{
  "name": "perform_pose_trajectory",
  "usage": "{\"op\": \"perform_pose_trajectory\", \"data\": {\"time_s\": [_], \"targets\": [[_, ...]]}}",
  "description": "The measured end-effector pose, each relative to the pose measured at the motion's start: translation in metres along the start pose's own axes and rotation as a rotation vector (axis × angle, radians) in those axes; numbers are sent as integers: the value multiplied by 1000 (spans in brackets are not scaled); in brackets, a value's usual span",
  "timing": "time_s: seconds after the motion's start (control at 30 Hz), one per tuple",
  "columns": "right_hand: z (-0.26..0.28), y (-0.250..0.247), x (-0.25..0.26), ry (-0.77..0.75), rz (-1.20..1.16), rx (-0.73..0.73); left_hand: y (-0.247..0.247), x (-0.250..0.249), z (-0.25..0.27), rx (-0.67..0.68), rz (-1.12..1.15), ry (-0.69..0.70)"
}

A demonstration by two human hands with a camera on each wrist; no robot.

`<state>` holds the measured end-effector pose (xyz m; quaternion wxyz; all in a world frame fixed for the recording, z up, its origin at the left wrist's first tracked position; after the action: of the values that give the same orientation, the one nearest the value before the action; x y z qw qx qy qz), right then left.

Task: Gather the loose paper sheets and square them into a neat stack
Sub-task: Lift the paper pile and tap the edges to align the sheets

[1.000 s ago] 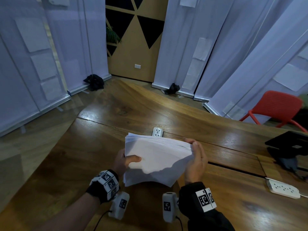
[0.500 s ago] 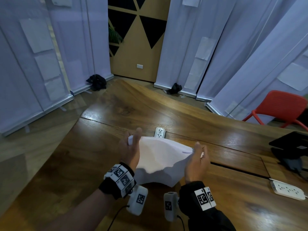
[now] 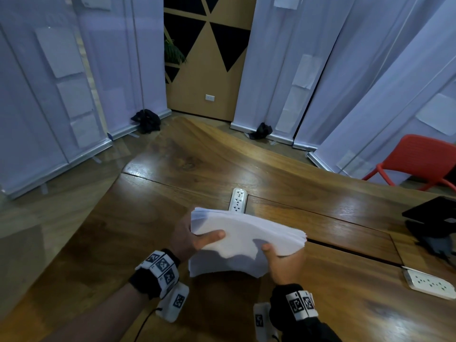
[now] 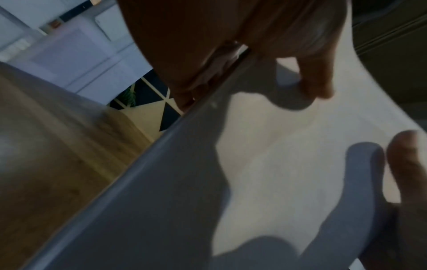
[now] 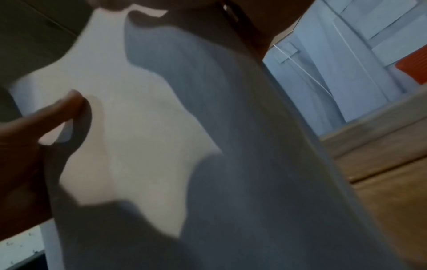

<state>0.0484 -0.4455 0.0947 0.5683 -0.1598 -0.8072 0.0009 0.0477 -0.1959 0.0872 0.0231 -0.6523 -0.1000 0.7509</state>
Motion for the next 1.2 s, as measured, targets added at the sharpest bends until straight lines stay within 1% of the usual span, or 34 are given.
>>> {"op": "perform_pose_trajectory", "data": {"time_s": [0.07, 0.13, 0.2, 0.27, 0.37, 0.4, 0.5, 0.57, 0.63, 0.7, 0.73, 0.77, 0.87, 0.93, 0.97, 1.03, 1.1, 1.2], "targets": [[5, 1, -11, 74, 39, 72, 2, 5, -1, 19, 7, -27], [4, 1, -19, 157, 26, 110, 8, 7, -5, 67, 44, -79], [1, 6, -26, 272, -37, 128, 12, 9, -10, 83, 84, -165], [-3, 14, -26, 339, -66, 123, 15, 7, -14, 58, 121, -230], [-10, 18, -10, 374, -143, 34, 15, -9, -18, 18, 161, -230], [-12, 17, -2, 363, -184, -4, 14, -16, -18, 12, 192, -223], [-12, 11, 12, 257, -233, -78, 8, -25, -17, -8, 248, -168], [-3, 13, 5, 270, -227, -113, 7, -18, -15, -13, 243, -156], [11, 21, -12, 342, -198, -95, 10, -1, -10, -9, 214, -177], [25, 29, -32, 436, -155, -28, 15, 18, -5, -5, 184, -202], [28, 31, -36, 459, -132, 10, 16, 23, -2, 2, 196, -202], [28, 31, -38, 466, -124, 27, 15, 25, -1, 3, 206, -202], [24, 23, -29, 451, -182, -45, 12, 26, -4, 7, 173, -152], [25, 19, -31, 435, -171, -63, 11, 28, -5, 15, 122, -130], [26, 20, -40, 466, -177, -52, 12, 32, -5, 23, 107, -141], [31, 26, -51, 509, -173, 32, 14, 43, -3, 39, 85, -200], [34, 26, -54, 533, -149, 55, 17, 53, -2, 64, 53, -238], [26, 24, -52, 486, -156, 82, 17, 52, -2, 96, 33, -225]]}}
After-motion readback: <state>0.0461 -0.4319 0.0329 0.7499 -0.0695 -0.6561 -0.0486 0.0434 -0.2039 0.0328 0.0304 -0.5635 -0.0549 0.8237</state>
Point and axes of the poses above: each hand's wrist, its own z-axis away from the middle knuckle, its own y-axis out of the palm, x = y × z, the point moved 5 cm from there along -z, towards the middle knuckle, and after that the axes turned 11 degrees about -y, right-handed, at the moved point
